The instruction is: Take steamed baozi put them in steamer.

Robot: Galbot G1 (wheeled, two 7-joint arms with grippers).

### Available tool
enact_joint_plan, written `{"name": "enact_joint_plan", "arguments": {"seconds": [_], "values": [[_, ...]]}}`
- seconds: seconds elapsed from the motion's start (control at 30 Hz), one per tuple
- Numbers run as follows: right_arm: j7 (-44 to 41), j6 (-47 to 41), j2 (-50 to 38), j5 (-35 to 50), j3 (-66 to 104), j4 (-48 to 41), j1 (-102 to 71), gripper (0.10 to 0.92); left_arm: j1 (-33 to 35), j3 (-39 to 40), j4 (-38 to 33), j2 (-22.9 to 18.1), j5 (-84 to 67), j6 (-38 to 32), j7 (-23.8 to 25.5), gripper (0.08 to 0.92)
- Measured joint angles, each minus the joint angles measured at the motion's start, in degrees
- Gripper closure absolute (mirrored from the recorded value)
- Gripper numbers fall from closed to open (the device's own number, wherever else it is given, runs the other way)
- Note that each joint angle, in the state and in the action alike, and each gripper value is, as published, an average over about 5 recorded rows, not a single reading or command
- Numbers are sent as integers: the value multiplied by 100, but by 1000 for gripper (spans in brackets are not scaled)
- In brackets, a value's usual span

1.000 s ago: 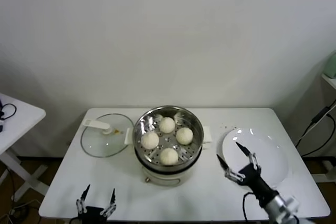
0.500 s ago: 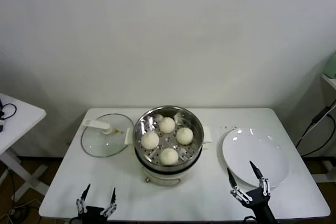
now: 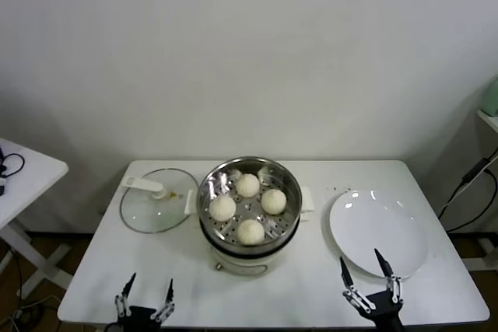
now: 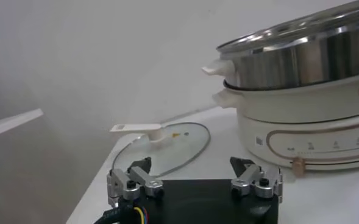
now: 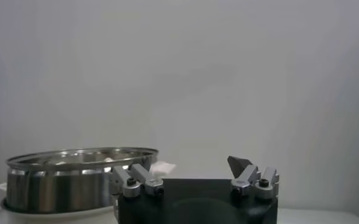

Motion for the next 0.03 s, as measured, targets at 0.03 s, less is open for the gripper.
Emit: {"name": "enact_joint_plan", "arguments": {"seconds": [0.03], "values": [[0,5,6,-3,-2,1,-4,203,0,-1,0,0,0,0,0,177]]}}
